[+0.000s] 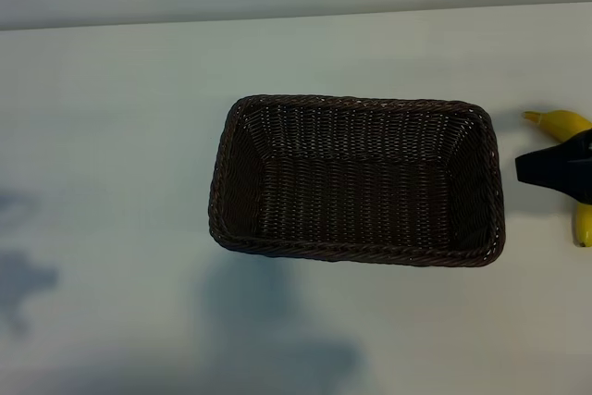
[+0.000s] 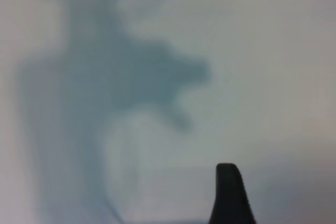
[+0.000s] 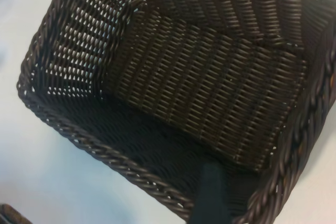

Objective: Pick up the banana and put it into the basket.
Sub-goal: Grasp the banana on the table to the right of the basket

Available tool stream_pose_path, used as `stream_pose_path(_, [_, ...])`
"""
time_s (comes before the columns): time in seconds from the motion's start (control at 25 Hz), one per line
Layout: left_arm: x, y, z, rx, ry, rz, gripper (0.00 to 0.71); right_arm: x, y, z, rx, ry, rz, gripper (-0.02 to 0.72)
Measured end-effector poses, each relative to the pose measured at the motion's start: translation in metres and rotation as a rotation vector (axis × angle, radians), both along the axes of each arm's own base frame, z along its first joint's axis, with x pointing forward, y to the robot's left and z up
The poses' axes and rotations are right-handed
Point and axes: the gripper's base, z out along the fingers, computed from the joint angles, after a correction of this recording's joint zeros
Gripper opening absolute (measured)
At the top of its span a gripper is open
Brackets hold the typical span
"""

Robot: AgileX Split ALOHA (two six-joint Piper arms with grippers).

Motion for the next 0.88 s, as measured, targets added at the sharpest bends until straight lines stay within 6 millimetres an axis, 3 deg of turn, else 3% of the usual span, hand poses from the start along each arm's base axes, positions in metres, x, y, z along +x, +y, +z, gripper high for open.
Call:
stream_pose_path(0.32, [-0.041, -0.002, -0.045, 0.005, -0.115, -0.001, 0.483, 0.0, 0.0, 0.0, 0.0, 0.0, 0.0, 0.584])
stream_pose_path(0.88, [-0.085, -0.005, -0.04, 0.023, -0.442, -0.001, 0.384, 0.001, -0.001, 0.0, 0.035, 0.043, -0.072, 0.584])
